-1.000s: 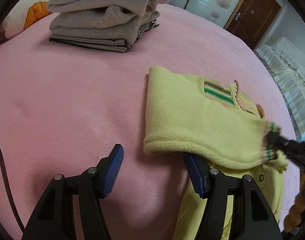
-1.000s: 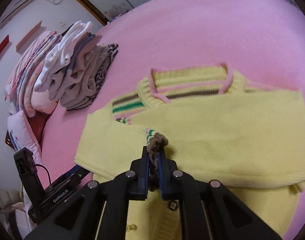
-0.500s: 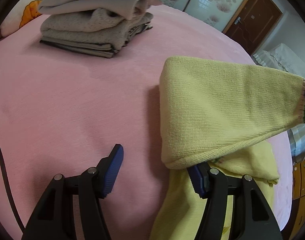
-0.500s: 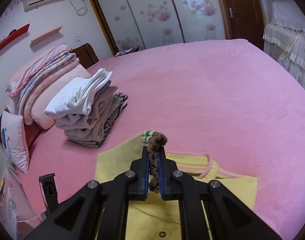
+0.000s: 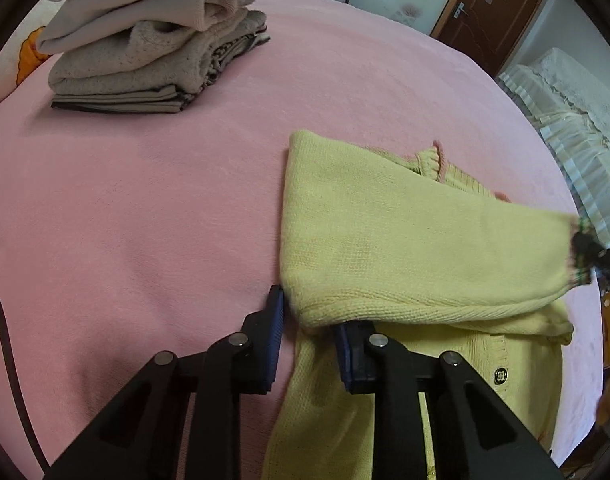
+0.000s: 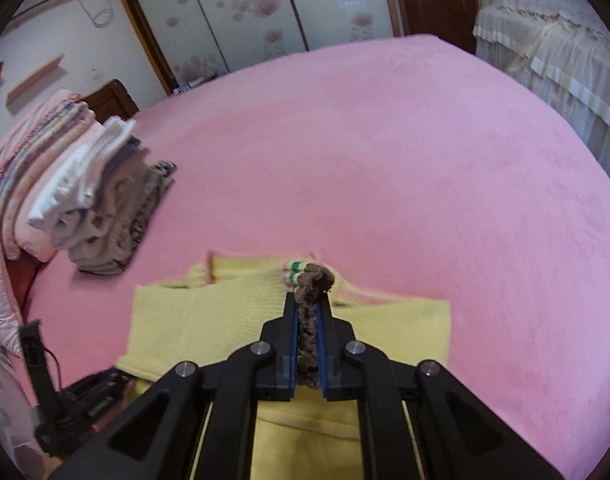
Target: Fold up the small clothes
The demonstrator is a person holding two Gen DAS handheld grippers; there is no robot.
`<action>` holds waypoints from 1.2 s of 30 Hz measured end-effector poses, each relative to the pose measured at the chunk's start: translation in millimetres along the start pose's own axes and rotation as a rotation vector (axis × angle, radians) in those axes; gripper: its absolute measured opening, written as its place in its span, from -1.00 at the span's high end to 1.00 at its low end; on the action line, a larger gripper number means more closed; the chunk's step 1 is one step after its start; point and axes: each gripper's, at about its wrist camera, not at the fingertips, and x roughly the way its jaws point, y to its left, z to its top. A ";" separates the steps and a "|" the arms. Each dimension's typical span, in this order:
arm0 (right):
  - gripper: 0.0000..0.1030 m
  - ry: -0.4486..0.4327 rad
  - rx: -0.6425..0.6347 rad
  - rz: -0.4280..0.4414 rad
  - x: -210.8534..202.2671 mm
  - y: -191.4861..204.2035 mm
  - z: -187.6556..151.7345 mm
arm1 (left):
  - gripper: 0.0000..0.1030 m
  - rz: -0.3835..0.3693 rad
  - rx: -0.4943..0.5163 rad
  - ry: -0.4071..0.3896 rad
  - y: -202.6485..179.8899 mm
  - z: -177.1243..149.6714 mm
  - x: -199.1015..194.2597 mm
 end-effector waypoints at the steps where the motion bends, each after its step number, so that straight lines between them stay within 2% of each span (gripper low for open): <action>1: 0.86 0.014 0.009 -0.008 5.1 -5.0 -3.3 | 0.57 0.002 0.003 0.000 -0.6 -0.3 0.1; 9: 0.85 0.090 0.049 -0.019 33.8 -20.1 -22.0 | 0.51 0.001 0.019 0.016 -1.1 -3.5 -2.5; 13: 0.76 0.115 0.058 -0.046 39.0 -25.1 -23.1 | 0.37 -0.006 0.024 0.019 1.0 -4.7 -4.8; 15: 0.67 0.116 0.063 -0.046 36.6 -28.0 -22.2 | 0.17 -0.005 0.023 0.018 2.2 -6.2 -8.9; 16: 0.65 0.112 0.060 -0.051 34.9 -27.7 -22.0 | -0.06 0.005 0.021 0.014 3.4 -7.1 -12.4; 18: 0.59 0.095 0.038 -0.093 28.5 -25.4 -20.4 | -0.34 0.000 0.017 0.006 6.2 -8.6 -20.7; 20: 0.51 0.071 0.018 -0.124 20.7 -23.7 -18.3 | -0.35 -0.021 0.019 0.003 8.6 -10.0 -32.9; 23: 0.49 0.028 -0.003 -0.140 4.5 -21.6 -16.2 | -0.35 -0.030 0.022 -0.028 9.8 -9.4 -51.9; 27: 0.49 -0.027 -0.037 -0.085 -12.8 -4.7 -15.5 | -0.35 -0.058 0.010 -0.091 6.0 2.1 -72.0; 30: 0.50 -0.042 -0.074 -0.004 -14.7 20.5 -16.8 | -0.35 -0.070 0.016 -0.114 -4.4 17.2 -69.3; 33: 0.50 -0.036 -0.124 0.029 -4.9 47.7 -19.9 | -0.32 -0.114 0.017 -0.121 -19.9 29.6 -56.3; 36: 0.50 -0.018 -0.156 0.057 12.6 67.7 -21.8 | -0.19 -0.163 0.029 -0.116 -35.0 36.2 -36.8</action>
